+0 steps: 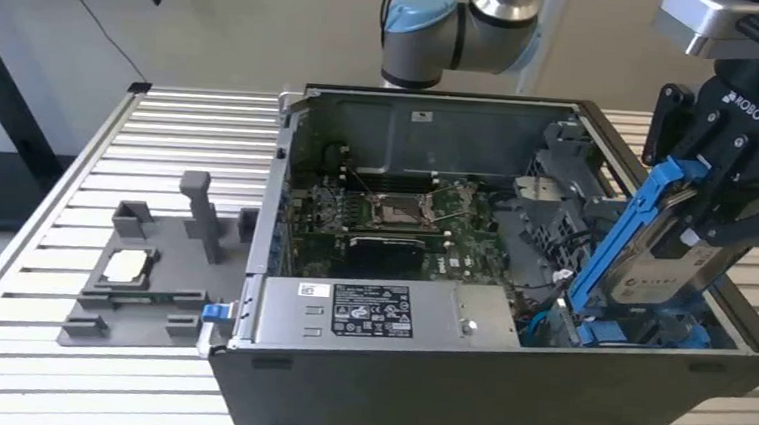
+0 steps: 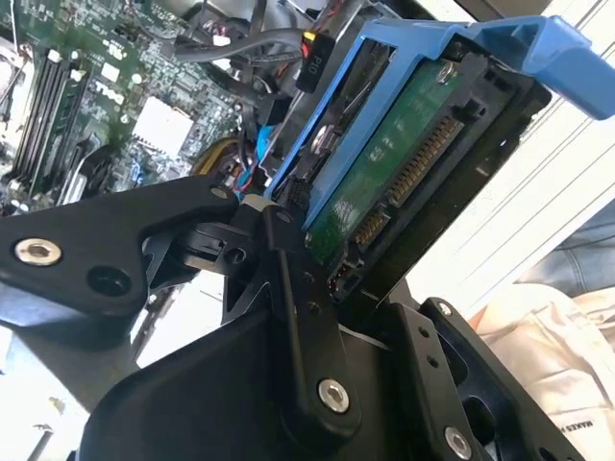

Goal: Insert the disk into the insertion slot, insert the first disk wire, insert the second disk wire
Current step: 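Insert the disk into the insertion slot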

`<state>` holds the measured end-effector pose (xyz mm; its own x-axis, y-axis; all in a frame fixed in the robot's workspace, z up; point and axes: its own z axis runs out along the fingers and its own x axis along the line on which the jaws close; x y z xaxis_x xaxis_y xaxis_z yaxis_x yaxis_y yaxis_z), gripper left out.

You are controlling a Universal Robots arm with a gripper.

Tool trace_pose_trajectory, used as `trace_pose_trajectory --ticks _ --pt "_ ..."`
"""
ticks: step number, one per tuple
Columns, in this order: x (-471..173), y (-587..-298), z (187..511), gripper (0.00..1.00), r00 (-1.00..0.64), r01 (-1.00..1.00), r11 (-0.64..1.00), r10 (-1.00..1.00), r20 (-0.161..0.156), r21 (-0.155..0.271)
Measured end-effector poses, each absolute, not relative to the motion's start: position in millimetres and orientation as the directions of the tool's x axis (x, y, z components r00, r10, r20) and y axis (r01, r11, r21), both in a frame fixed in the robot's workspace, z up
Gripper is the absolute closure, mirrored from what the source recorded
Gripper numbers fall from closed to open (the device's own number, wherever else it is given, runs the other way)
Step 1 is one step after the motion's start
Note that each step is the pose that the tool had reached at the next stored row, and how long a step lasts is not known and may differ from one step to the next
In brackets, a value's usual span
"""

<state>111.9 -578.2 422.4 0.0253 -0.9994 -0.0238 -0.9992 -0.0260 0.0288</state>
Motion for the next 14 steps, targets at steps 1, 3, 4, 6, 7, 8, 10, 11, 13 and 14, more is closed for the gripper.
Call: trace_pose_trajectory --ticks 1,3,4,6,7,8,10,11,13,14 --pt "112 -578 421 0.67 0.025 -0.999 -0.026 -0.999 -0.026 0.029" --pt "113 -579 419 0.67 0.025 -0.999 -0.026 -0.999 -0.031 0.029" --pt "113 -579 418 0.67 0.025 -0.999 -0.026 -0.999 -0.034 0.029" --pt "114 -579 416 0.67 0.025 -0.999 -0.027 -0.999 -0.040 0.028" --pt "115 -579 415 0.67 0.025 -0.999 -0.027 -0.999 -0.043 0.028" --pt "115 -579 414 0.67 0.025 -0.999 -0.027 -0.999 -0.045 0.028" --pt "116 -581 412 0.67 0.025 -0.999 -0.027 -0.999 -0.047 0.028" --pt "116 -581 411 0.67 0.025 -0.999 -0.027 -0.999 -0.048 0.028" --pt "116 -582 408 0.67 0.025 -0.999 -0.027 -0.998 -0.049 0.028" --pt "117 -582 406 0.67 0.025 -0.999 -0.027 -0.998 -0.049 0.028"
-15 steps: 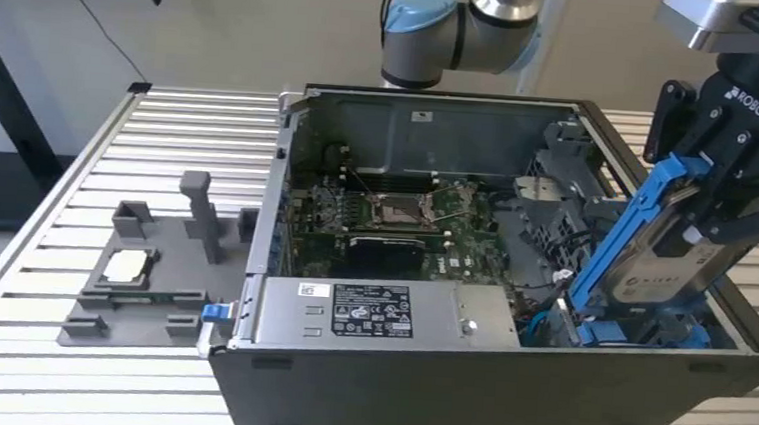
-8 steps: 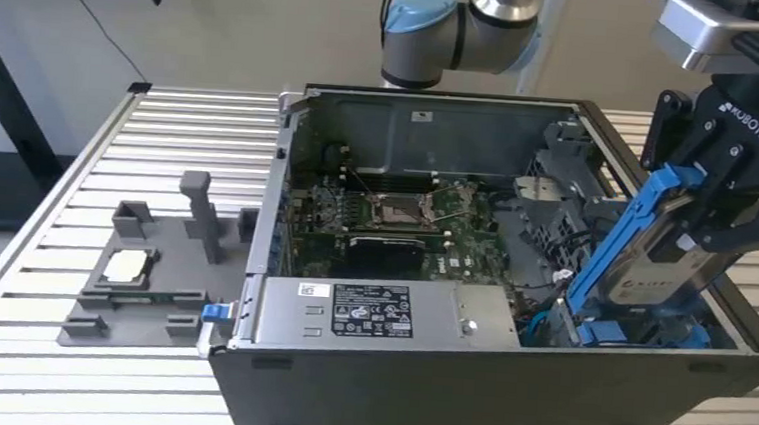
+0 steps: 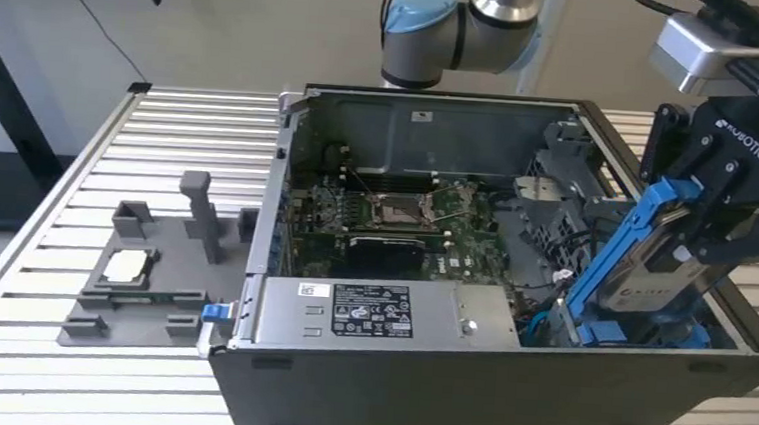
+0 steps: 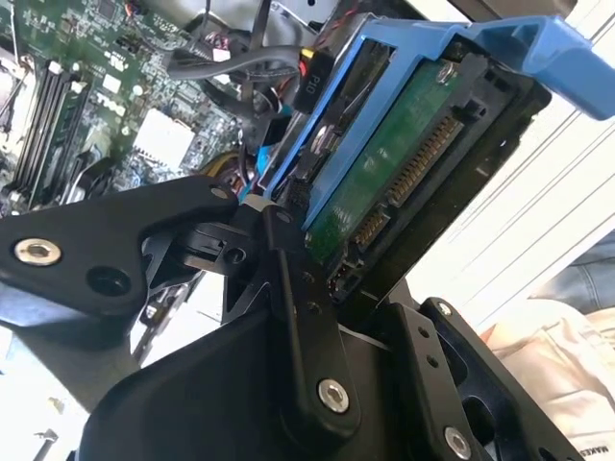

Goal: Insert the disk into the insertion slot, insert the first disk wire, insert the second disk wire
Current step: 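Insert the disk into the insertion slot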

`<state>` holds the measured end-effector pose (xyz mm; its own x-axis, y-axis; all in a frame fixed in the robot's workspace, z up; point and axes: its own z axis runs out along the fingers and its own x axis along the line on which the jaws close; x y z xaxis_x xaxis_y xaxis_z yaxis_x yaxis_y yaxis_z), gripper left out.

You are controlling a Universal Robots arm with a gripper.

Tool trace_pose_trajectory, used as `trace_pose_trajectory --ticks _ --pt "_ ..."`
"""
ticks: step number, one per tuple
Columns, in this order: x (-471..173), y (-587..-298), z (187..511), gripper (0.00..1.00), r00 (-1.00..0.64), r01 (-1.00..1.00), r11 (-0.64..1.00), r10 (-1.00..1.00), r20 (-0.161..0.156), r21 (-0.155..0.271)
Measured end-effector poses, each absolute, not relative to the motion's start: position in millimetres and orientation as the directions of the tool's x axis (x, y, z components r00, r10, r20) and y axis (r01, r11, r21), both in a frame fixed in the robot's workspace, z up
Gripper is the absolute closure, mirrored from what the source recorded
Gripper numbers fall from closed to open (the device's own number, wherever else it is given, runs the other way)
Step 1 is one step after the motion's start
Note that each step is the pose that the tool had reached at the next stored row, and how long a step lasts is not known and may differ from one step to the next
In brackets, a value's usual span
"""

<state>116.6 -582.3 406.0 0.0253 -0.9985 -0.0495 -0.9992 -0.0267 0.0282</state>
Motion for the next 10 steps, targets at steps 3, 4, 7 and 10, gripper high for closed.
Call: trace_pose_trajectory --ticks 3,4,7,10 --pt "117 -583 401 0.67 0.025 -0.999 -0.027 -0.998 -0.052 0.028" --pt "117 -583 399 0.67 0.025 -0.999 -0.027 -0.998 -0.052 0.028" --pt "117 -583 393 0.67 0.025 -0.999 -0.027 -0.998 -0.052 0.028" --pt "117 -583 388 0.67 0.025 -0.999 -0.027 -0.998 -0.052 0.028"
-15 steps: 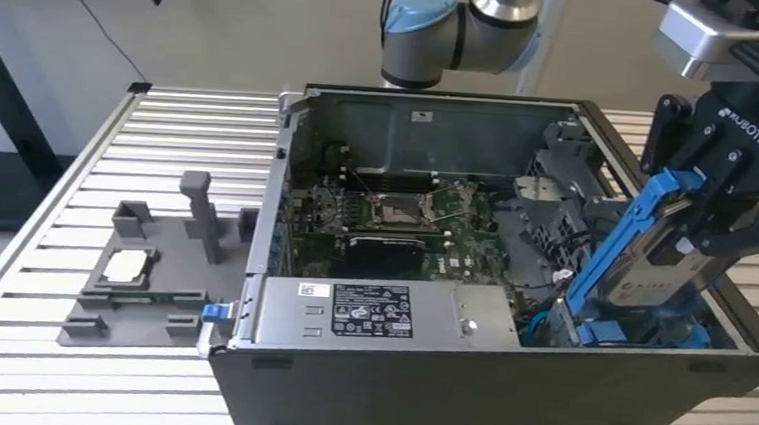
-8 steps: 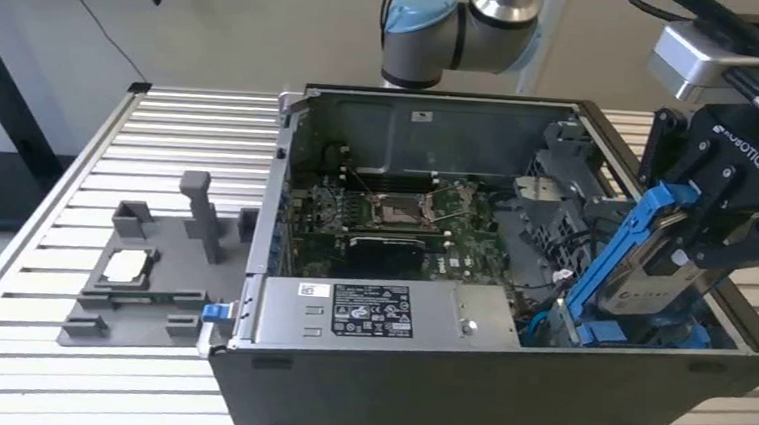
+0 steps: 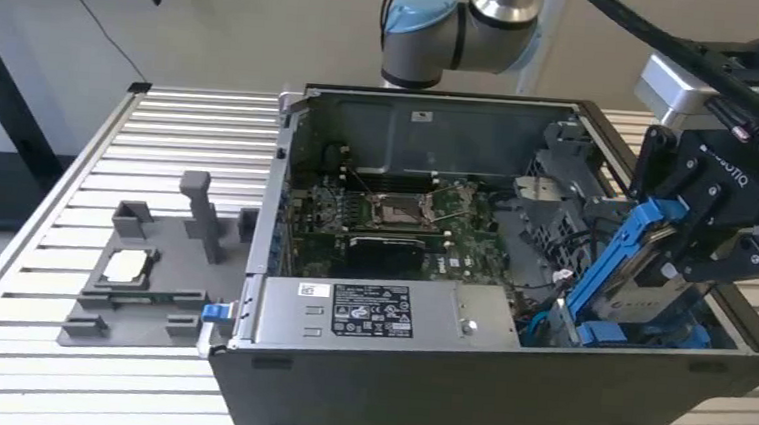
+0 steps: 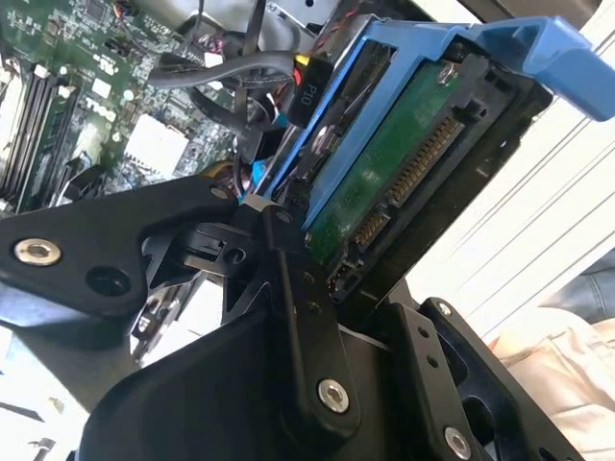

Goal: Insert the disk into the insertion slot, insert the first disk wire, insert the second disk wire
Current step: 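Insert the disk into the insertion slot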

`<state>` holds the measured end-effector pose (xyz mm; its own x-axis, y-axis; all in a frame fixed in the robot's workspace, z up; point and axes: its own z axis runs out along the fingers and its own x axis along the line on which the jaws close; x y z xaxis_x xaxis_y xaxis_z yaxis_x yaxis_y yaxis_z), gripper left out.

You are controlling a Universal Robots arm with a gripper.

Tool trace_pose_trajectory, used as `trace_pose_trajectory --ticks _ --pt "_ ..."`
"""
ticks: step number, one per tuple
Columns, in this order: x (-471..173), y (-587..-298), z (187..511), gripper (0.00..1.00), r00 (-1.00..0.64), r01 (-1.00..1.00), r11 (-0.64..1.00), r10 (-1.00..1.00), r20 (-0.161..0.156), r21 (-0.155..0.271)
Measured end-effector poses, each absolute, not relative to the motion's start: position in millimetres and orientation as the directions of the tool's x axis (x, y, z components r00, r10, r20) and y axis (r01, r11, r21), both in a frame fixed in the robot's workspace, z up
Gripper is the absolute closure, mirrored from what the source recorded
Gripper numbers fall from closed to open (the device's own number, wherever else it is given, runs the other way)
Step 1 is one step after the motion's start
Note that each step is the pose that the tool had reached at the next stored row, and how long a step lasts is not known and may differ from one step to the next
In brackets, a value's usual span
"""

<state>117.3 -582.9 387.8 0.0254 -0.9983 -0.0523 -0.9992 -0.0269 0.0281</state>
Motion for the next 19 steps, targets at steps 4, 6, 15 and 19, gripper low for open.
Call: trace_pose_trajectory --ticks 4,6,15,19 --pt "117.3 -582.9 385.9 0.67 0.026 -0.999 -0.027 -0.998 -0.052 0.027" --pt "117.3 -582.9 385.8 0.67 0.026 -0.999 -0.027 -0.998 -0.052 0.027" --pt "117.3 -582.9 385.8 0.47 0.026 -0.999 -0.027 -0.998 -0.052 0.027" --pt "117.3 -582.9 386.1 0.47 0.026 -0.999 -0.027 -0.998 -0.052 0.028"
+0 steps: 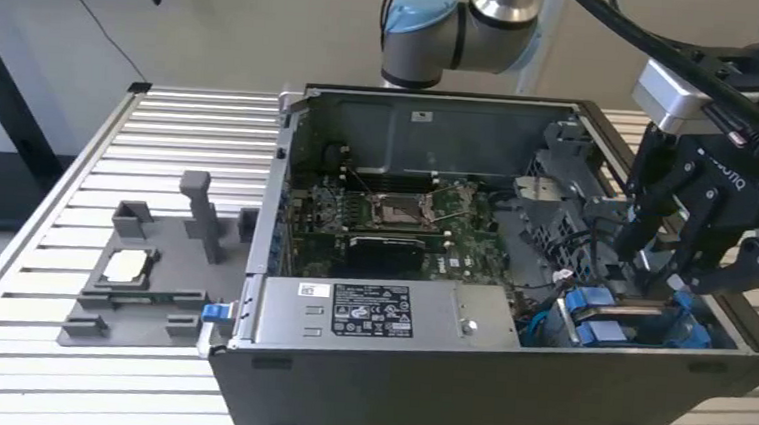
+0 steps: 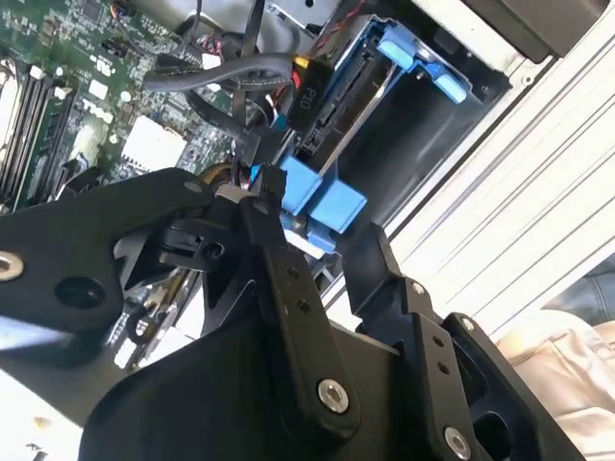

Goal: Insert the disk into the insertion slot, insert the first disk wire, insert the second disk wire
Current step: 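Insert the disk into the insertion slot, then insert the first disk wire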

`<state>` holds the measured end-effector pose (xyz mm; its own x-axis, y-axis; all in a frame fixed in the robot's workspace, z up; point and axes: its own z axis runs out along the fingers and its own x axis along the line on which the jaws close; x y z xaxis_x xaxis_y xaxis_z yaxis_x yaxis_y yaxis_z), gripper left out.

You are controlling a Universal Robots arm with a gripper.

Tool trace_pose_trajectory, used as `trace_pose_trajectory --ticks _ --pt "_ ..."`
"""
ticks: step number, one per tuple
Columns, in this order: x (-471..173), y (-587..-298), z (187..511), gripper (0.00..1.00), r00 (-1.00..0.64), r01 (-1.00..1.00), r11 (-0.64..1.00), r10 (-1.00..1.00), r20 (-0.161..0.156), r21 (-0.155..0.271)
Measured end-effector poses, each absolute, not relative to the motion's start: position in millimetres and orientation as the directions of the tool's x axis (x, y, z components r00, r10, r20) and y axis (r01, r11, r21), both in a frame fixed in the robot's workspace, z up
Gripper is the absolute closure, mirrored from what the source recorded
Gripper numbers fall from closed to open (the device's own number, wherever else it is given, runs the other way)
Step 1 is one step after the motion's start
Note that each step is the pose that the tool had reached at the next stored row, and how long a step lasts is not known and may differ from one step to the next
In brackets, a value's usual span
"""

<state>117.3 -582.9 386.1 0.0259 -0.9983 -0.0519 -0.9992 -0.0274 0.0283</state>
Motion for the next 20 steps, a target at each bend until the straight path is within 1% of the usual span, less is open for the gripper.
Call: trace_pose_trajectory --ticks 4,7,14,17,20 --pt "117 -580 392 0.47 0.026 -0.999 -0.027 -0.998 -0.050 0.028" --pt "118 -579 393 0.47 0.026 -0.999 -0.028 -0.998 -0.055 0.021" --pt "130 -561 392 0.47 0.026 -0.999 -0.028 -0.998 -0.056 0.020" --pt "136 -561 392 0.47 0.029 -0.999 -0.030 -0.998 -0.056 0.019" --pt "142 -561 392 0.47 0.035 -0.999 -0.036 -0.997 -0.063 0.017"
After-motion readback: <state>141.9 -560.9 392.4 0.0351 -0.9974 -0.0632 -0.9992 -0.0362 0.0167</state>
